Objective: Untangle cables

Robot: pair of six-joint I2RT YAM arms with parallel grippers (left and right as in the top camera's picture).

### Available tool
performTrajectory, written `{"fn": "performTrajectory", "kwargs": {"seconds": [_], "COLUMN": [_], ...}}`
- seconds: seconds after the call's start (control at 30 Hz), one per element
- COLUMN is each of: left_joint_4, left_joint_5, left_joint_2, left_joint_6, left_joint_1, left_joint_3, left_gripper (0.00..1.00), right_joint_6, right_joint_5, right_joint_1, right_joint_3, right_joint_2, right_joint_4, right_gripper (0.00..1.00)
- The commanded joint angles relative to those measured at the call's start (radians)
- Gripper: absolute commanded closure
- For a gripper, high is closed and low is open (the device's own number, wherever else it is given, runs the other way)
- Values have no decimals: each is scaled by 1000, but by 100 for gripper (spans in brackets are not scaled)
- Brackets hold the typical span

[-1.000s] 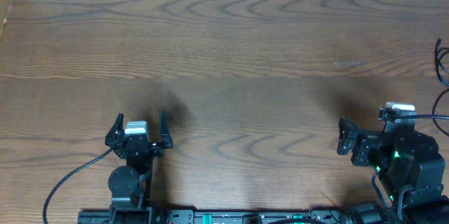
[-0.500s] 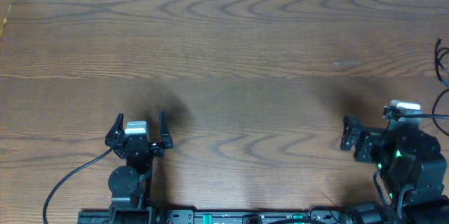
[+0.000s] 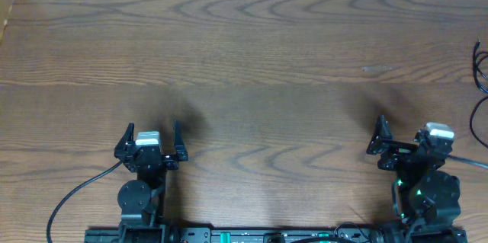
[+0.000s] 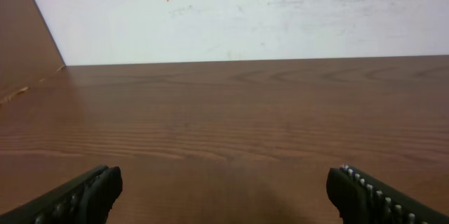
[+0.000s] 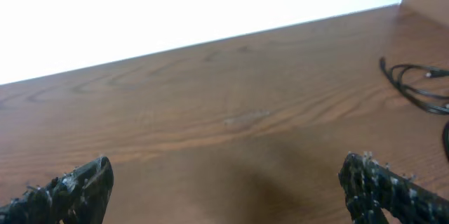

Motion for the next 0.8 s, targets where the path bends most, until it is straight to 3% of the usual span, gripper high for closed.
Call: {"fn": "performTrajectory", "kwargs": {"seconds": [0.0,0.77], "left_joint_4": [-33,-33], "left_joint_5": [6,6], "left_joint_2": [-5,-5], "left_joint_6": [20,20], "left_joint_1": [-4,-4], "left_joint_3": [-24,-24], "left_gripper": [2,2], "right_joint_6": [-24,-42], "right_joint_5": [8,-36], "right_joint_1": [-33,-90], "right_joint_3": [-45,-260], "right_joint_2": [-52,-164], "right_joint_4": [19,254], "right_gripper": [1,1]}}
